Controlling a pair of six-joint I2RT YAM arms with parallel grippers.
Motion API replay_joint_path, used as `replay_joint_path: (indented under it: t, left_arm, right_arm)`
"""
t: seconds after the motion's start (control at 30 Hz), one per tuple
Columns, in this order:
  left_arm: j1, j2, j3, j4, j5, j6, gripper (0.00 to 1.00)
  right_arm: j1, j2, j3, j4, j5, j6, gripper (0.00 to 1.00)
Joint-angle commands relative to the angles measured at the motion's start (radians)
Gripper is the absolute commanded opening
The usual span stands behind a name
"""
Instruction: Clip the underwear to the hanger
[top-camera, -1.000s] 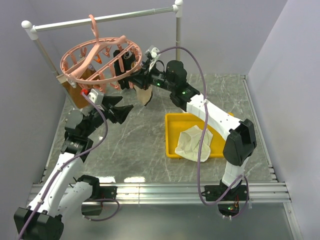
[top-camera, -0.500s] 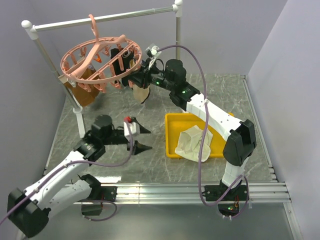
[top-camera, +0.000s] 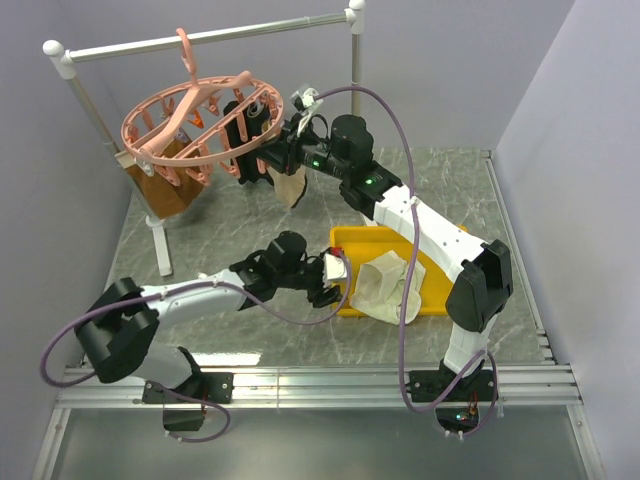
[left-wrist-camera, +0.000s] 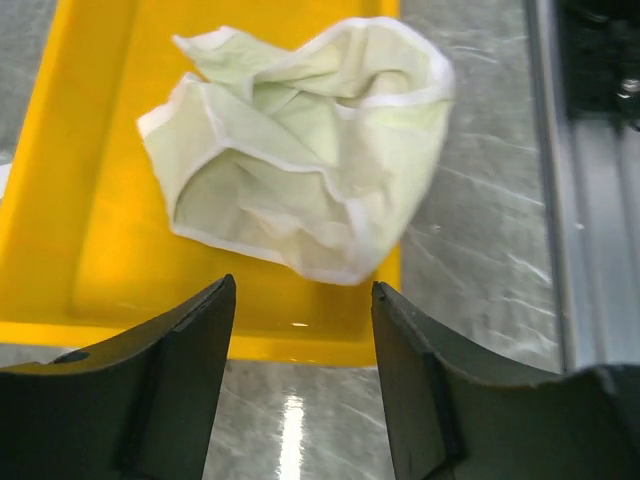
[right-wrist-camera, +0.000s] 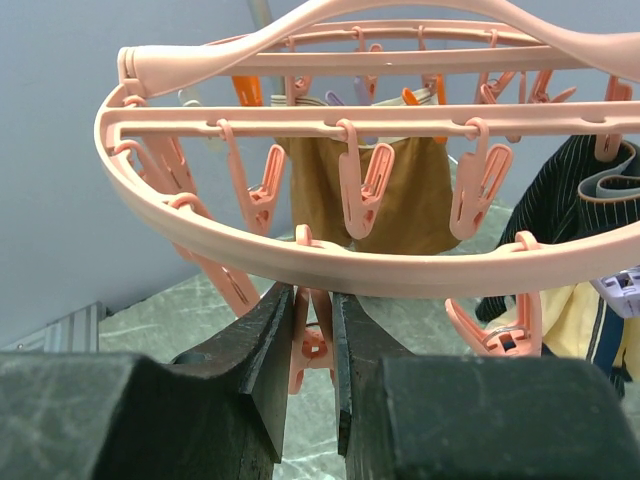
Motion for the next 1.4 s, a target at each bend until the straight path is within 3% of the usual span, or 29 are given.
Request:
replay_joint_path:
  t: [0.0, 0.1, 0.23, 0.4, 0.9, 1.03, 1.37]
  left_arm:
    - [-0.002, 0.07, 0.087, 0.064, -0.068, 0.048, 0.61]
    - [0.0, 0.197, 0.208, -0.04, -0.102, 0.056, 0.55]
    - [0.0, 0.31, 0.335, -0.091, -0.139, 0.063, 0.56]
    - [0.001, 0.394, 0.387, -0.159, -0.192, 0.128, 0.56]
    - [0.017, 0.311, 0.285, -0.429, -0.205, 0.154, 0.53]
    - [0.017, 0.334, 0.366, -0.478, -0.154, 0.129, 0.55]
    - [0.018, 0.523, 0.557, -0.176, -0.215, -0.188, 0.59]
  right_arm:
    - [0.006, -0.044, 0.06, 0.025, 0.012, -0.007, 0.0]
    - [0.006, -0.042, 0.062, 0.028, 0.014, -0.01, 0.0]
    - [0.004, -0.042, 0.062, 0.023, 0.018, -0.03, 0.0]
    - [0.003, -0.044, 0.057, 0.019, 0.018, -0.042, 0.0]
    - [0.0, -0.042, 0.056, 0.028, 0.003, -0.047, 0.0]
    - [0.0, -0.042, 0.054, 0.033, -0.005, -0.039, 0.0]
    - [-0.002, -0.035, 0.065, 0.028, -0.006, -0.033, 0.0]
